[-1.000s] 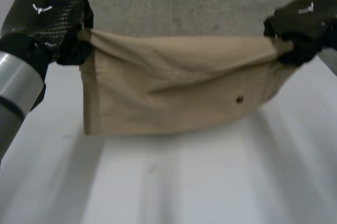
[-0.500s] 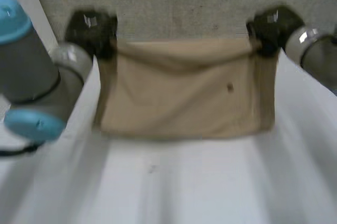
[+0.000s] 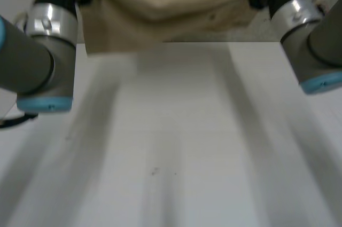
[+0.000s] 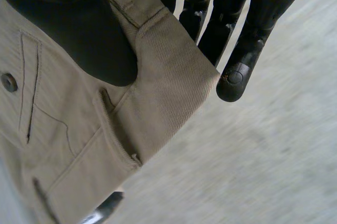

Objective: Fold the shorts.

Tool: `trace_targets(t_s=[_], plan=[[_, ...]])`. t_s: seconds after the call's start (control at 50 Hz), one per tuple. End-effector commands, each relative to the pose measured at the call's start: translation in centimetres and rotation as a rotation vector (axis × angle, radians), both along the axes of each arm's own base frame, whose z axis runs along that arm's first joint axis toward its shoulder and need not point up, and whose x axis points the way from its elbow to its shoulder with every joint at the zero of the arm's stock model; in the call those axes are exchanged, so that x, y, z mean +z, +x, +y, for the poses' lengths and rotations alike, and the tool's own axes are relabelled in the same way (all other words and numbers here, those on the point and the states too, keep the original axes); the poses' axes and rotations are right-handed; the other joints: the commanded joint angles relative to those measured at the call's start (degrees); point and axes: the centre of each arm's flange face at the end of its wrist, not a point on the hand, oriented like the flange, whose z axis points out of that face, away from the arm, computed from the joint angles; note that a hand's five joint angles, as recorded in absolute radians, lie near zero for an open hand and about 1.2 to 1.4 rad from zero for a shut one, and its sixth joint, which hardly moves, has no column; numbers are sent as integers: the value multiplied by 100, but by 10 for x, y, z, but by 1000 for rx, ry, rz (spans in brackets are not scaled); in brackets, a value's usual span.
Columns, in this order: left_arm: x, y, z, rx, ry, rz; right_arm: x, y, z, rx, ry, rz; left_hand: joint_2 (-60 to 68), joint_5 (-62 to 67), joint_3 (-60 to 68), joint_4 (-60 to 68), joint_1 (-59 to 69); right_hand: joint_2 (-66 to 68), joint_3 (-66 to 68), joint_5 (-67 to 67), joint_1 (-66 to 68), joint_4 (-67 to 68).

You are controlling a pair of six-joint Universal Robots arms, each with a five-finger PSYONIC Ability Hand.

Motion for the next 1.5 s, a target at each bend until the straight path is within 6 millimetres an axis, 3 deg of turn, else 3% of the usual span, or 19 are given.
trace_targets(t_s=[0.02, 0.04, 0.1, 0.22, 0.38, 0.56, 0.66, 0.72, 0.8, 1.02, 1.2, 1.26, 1.28, 1.3, 1.32, 1.34, 1.36, 1.38, 1.5], plan=[[-107, 11, 1, 22, 373, -103, -96, 3, 1, 25, 302, 149, 1144, 1445, 1188, 1110, 1510, 1242, 1251, 1323, 2436, 1174], [-117, 10, 3, 21, 403, -120, -116, 3, 3, 20, 376, 196, 1144, 1445, 1188, 1110, 1510, 1242, 1251, 1323, 2436, 1174], [-149, 9, 17, 9, 515, -196, -146, -1, 13, 16, 508, 305, 1144, 1445, 1188, 1110, 1510, 1242, 1251, 1323, 2436, 1174], [-174, 6, 68, -20, 705, -397, -155, -14, 40, 2, 692, 448, 1144, 1445, 1188, 1110, 1510, 1242, 1251, 1323, 2436, 1174], [-153, 34, 118, -1, 804, -492, -121, -38, 92, 20, 817, 523, 1144, 1445, 1188, 1110, 1510, 1242, 1251, 1323, 2436, 1174], [-144, 62, 184, -48, 842, -722, -121, -71, 175, 131, 949, 880, 1144, 1445, 1188, 1110, 1510, 1242, 1251, 1323, 2436, 1174], [-143, 61, 211, -115, 798, -852, -122, -81, 179, 137, 976, 894, 1144, 1445, 1188, 1110, 1510, 1242, 1251, 1323, 2436, 1174], [-136, 53, 200, -107, 751, -822, -122, -80, 171, 129, 940, 854, 1144, 1445, 1188, 1110, 1510, 1242, 1251, 1323, 2436, 1174], [-134, 30, 168, -88, 663, -755, -130, -69, 139, 74, 900, 729, 1144, 1445, 1188, 1110, 1510, 1242, 1251, 1323, 2436, 1174], [-152, -27, 48, 19, 424, -570, -141, -46, 51, -98, 732, 570, 1144, 1445, 1188, 1110, 1510, 1242, 1251, 1323, 2436, 1174], [-175, -64, -8, 39, 343, -541, -160, -20, 5, -172, 606, 548, 1144, 1445, 1188, 1110, 1510, 1242, 1251, 1323, 2436, 1174], [-180, -70, -21, 57, 321, -554, -169, -13, -6, -177, 576, 536, 344, 645, 388, 310, 710, 1242, 1251, 1323, 2436, 1174], [-182, -71, -23, 61, 318, -556, -171, -11, -8, -177, 568, 532, -111, 190, -67, -145, 255, 665, 674, 746, 1859, 597], [-182, -72, -25, 66, 313, -555, -175, -10, -11, -178, 559, 526, -765, -464, -721, -799, -399, -1806, -1796, -1724, -612, -1874], [-183, -72, -27, 70, 312, -555, -176, -9, -12, -179, 553, 524, -1721, -1420, -1677, -1755, -1354, -3212, -3203, -3131, -2019, -3281], [-184, -73, -28, 71, 307, -554, -178, -8, -13, -183, 552, 521, -4128, -3827, -4084, -4162, -3762, -4425, -4416, -4344, -3232, -4494], [-184, -73, -28, 72, 306, -554, -178, -8, -14, -185, 548, 516, -5185, -4884, -5141, -5219, -4819, -5403, -5394, -5322, -4210, -5472], [-184, -74, -29, 70, 303, -551, -177, -8, -15, -193, 543, 507, -5828, -5527, -5784, -5862, -5462, -5758, -5749, -5677, -4564, -5826], [-186, -73, -28, 62, 310, -546, -164, -8, -15, -205, 533, 439, -5818, -5517, -5774, -5852, -5452, -5758, -5749, -5677, -4564, -5826]])
